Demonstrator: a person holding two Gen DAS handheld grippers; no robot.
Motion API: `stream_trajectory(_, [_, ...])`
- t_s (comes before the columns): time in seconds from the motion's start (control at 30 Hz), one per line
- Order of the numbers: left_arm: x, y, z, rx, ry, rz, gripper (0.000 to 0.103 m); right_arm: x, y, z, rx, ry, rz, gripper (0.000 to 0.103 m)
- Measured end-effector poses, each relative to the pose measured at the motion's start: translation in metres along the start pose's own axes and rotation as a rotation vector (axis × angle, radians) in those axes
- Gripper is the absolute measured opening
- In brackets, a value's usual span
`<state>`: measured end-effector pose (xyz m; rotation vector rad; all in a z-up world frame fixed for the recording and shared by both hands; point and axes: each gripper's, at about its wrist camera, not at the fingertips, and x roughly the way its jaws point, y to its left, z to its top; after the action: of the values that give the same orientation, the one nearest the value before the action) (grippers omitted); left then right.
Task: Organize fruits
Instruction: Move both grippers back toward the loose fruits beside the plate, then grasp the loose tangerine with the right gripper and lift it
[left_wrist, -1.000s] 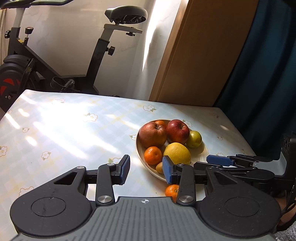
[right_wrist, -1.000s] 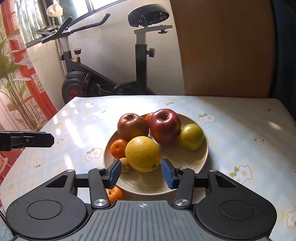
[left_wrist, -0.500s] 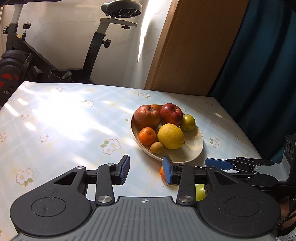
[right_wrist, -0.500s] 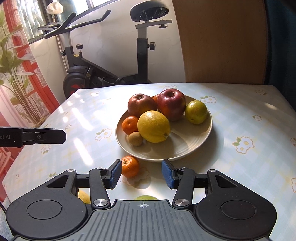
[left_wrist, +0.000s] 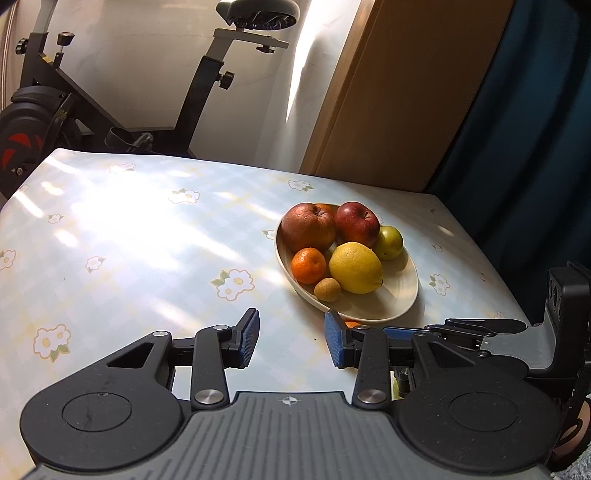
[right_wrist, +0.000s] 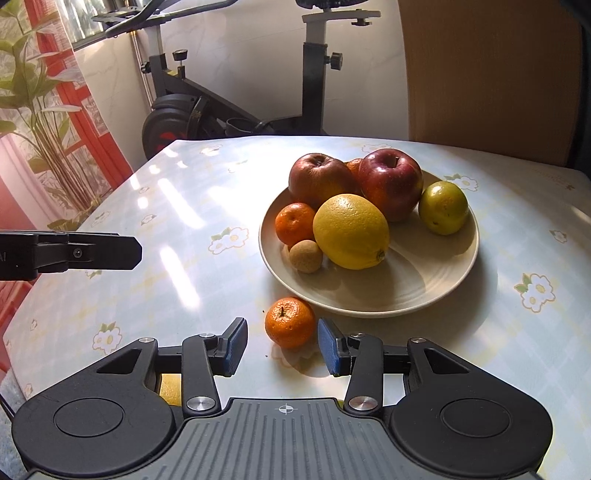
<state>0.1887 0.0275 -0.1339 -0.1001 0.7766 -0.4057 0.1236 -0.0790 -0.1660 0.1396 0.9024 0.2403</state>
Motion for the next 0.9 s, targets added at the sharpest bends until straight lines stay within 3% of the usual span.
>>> stream_trajectory(0.47, [0.007,0.010,-0.010,-0.022,0.034,-0.015,0.041,0.024,-0.002,0.002,-0.008,0.062,-0.028,0.032])
stream_trajectory(0.9, [0.000,0.004,-0.022,-0.003,0.056,-0.026,0.041,0.005,0.006,-0.007,-0.032,0.023,-0.016,0.031])
